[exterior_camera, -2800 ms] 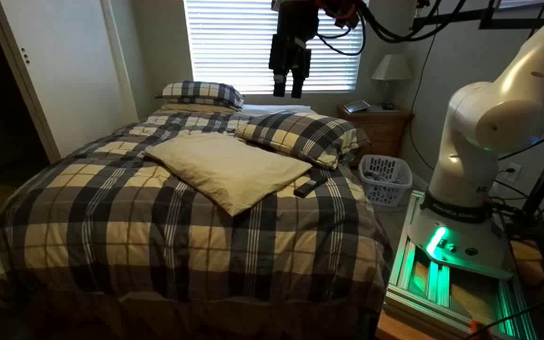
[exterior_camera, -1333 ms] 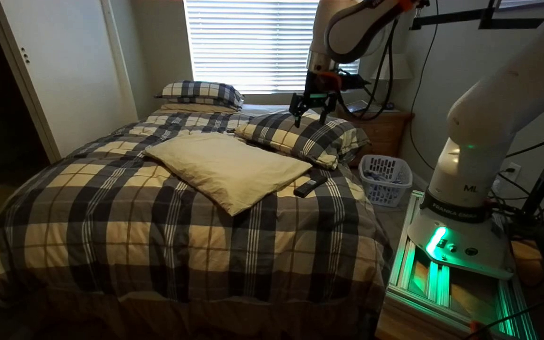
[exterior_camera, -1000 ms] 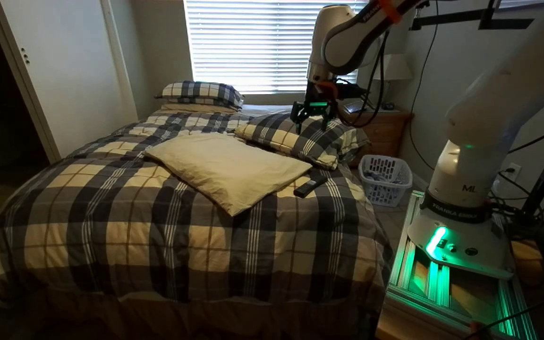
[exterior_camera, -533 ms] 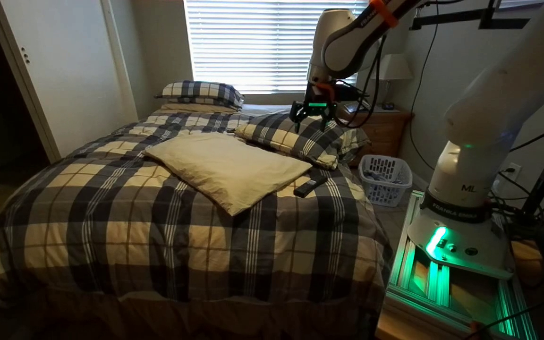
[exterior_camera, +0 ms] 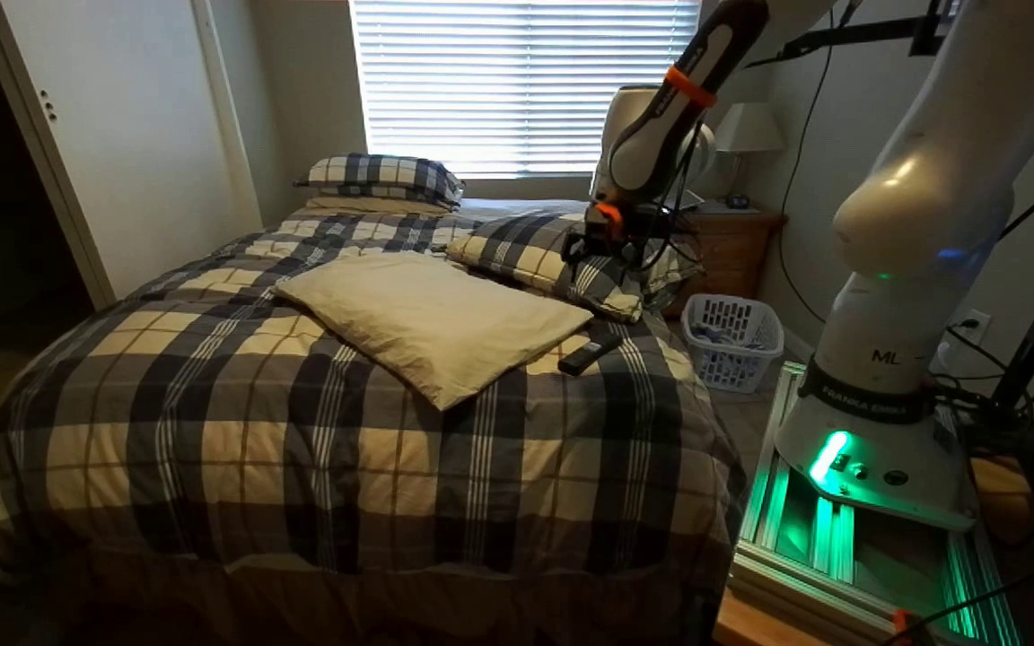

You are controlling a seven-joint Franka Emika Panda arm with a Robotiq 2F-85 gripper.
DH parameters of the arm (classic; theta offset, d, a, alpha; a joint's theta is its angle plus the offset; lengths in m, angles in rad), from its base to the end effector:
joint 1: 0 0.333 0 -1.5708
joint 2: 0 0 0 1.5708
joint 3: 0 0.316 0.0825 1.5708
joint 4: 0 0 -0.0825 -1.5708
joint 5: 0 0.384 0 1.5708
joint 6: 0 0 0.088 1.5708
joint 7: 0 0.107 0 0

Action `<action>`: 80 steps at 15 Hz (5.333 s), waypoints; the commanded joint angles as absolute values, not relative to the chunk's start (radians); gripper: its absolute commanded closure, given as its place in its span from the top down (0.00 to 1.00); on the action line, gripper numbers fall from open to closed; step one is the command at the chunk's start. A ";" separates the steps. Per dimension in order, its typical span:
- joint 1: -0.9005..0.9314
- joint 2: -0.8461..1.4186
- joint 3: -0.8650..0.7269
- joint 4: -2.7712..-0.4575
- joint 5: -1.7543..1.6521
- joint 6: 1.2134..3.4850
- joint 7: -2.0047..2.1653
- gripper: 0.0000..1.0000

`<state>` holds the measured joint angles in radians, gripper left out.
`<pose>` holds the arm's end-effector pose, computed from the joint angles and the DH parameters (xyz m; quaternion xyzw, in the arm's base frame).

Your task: Pick up the black remote and put it on the white pillow

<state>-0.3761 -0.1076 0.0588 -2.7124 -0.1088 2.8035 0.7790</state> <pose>0.4029 -0.1274 0.2805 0.8737 -0.4756 0.1022 0.0029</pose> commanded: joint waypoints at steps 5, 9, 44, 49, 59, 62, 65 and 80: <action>-0.258 0.190 -0.132 -2.587 -0.098 2.906 0.820 1.00; -0.202 0.298 -0.169 -2.543 0.030 2.948 0.755 1.00; -0.385 0.564 0.058 -2.323 0.474 2.998 0.325 1.00; -0.352 0.533 0.032 -2.336 0.452 2.990 0.318 1.00; -0.224 0.604 -0.122 -2.287 0.415 2.883 0.363 0.57; -0.228 0.605 -0.116 -2.279 0.424 2.893 0.353 0.38; -0.228 0.604 -0.114 -2.279 0.424 2.895 0.351 0.36; 0.198 0.207 -0.438 -2.417 -0.199 2.694 0.617 0.35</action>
